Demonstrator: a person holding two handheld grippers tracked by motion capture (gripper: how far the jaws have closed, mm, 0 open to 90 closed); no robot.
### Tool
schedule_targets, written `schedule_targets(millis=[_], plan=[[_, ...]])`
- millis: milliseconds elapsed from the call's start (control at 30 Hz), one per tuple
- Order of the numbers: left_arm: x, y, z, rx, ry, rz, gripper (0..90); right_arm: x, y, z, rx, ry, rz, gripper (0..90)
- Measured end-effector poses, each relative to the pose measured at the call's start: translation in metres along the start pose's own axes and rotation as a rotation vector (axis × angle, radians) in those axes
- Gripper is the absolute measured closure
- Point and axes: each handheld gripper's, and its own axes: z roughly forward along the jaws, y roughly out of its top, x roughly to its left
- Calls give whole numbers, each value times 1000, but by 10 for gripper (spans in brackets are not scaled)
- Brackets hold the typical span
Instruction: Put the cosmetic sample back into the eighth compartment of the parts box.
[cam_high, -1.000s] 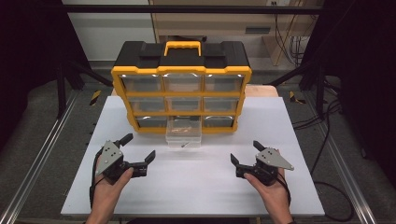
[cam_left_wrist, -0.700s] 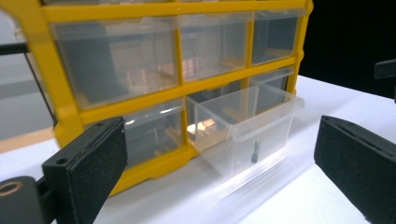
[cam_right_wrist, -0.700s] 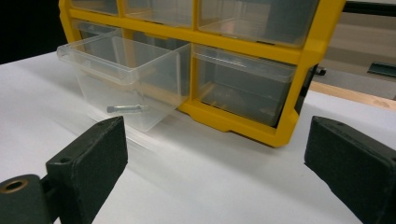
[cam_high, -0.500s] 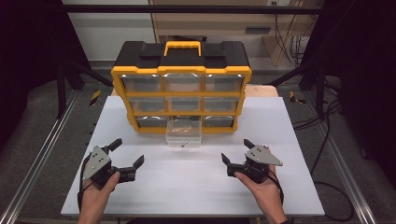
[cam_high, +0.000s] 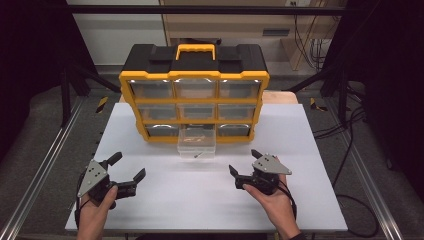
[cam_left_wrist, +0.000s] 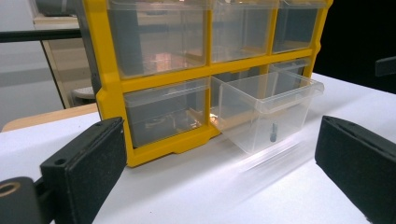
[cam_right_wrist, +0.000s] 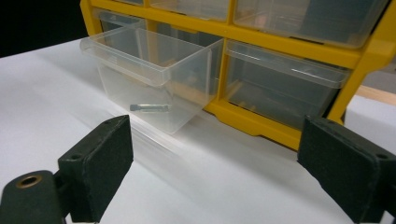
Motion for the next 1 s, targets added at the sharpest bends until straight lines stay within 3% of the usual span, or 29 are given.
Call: schedule_targets(millis=[667,1000], plan=[[3,-3,2,-8,-3,-2,21,18,1,16,29,66,-48,442],[7,-4,3,-19,4,-24,21,26,-1,20,39,86,-67,565]])
